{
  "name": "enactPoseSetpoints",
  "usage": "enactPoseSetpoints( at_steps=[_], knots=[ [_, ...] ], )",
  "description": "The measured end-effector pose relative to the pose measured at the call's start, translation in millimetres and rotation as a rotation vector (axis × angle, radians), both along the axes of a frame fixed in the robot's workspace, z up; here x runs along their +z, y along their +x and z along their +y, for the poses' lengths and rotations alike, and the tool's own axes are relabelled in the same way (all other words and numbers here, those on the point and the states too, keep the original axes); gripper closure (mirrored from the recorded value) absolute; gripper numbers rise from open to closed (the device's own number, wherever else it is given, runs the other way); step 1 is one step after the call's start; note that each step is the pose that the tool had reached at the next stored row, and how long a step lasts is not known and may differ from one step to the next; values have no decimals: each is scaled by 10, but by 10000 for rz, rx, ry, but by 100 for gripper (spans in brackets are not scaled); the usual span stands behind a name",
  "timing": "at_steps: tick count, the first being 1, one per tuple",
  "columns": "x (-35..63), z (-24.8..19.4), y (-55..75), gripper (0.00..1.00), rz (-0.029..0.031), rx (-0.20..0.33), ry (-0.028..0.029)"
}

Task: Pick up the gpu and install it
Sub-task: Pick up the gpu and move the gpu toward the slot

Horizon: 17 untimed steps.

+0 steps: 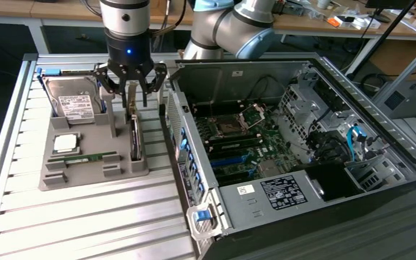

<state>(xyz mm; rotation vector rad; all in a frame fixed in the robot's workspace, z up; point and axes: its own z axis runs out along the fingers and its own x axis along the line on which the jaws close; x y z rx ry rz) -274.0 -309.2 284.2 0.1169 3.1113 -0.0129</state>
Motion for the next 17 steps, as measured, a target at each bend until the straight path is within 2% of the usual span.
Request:
enactPoseSetpoints(
  at_steps=[17],
  knots=[
    [-116, 31, -5, 52, 22, 1, -132]
  ],
)
